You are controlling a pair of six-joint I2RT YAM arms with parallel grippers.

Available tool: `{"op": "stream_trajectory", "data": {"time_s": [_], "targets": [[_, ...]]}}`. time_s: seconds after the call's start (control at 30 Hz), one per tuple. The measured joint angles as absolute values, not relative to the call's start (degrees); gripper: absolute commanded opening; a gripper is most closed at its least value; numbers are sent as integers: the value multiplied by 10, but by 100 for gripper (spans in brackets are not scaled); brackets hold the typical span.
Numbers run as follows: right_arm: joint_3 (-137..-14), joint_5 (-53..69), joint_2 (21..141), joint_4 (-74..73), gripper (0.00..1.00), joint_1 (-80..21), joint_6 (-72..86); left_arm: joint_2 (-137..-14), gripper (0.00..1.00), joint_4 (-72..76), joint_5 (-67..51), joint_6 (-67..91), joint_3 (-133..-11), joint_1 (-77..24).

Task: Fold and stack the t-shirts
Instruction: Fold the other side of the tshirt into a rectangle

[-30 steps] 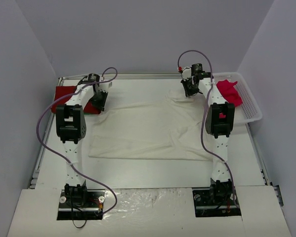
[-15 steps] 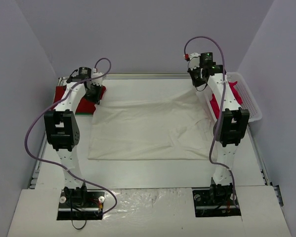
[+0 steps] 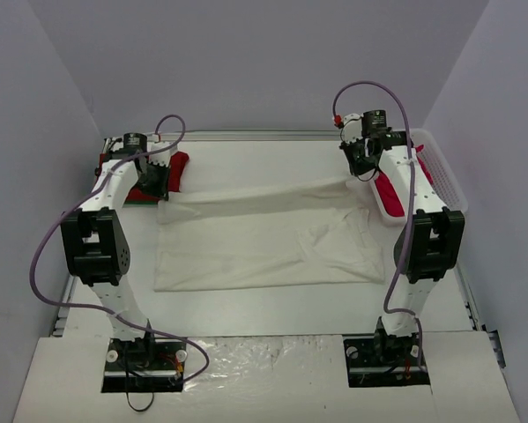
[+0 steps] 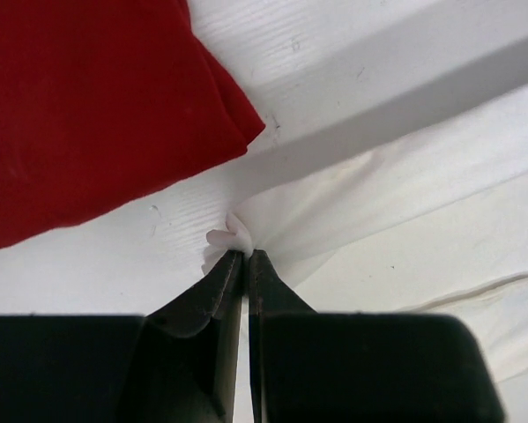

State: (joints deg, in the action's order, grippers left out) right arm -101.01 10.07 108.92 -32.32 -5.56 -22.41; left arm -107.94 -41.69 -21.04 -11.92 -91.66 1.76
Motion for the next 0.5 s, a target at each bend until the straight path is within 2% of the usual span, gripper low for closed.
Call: {"op": "stream_trajectory", "data": {"time_s": [0.5], "targets": [[-860, 99, 954, -324, 0, -56, -224, -996, 2, -401, -247, -150, -818, 31]]}}
